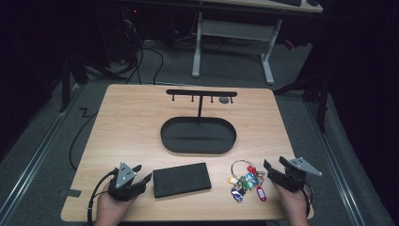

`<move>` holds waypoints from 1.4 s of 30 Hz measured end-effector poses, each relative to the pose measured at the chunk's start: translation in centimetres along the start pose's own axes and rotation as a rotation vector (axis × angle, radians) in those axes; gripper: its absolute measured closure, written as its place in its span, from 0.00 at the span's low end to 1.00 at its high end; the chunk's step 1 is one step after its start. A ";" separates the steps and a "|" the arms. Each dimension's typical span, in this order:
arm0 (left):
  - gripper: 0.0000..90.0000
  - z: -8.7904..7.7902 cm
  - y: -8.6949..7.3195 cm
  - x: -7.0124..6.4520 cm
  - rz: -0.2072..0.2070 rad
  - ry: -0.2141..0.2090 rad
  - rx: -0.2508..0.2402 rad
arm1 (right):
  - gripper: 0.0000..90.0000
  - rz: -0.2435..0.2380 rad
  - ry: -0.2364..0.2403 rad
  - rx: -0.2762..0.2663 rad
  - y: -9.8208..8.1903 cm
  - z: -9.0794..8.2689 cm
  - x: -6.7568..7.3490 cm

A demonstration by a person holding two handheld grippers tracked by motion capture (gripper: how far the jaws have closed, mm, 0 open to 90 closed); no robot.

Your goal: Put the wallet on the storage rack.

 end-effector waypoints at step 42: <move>1.00 -0.7 -2.4 -6.2 0.237 -0.179 0.171 | 0.38 -0.079 0.106 -0.001 0.0 1.4 0.7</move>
Point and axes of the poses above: each handheld gripper's, and its own axes: z roughly forward along the jaws, y roughly out of its top, x roughly to its left, the point moved 4 cm from there along z, roughly forward along the jaws, and after that the axes turned 4 degrees about y, right-handed, at the moved point
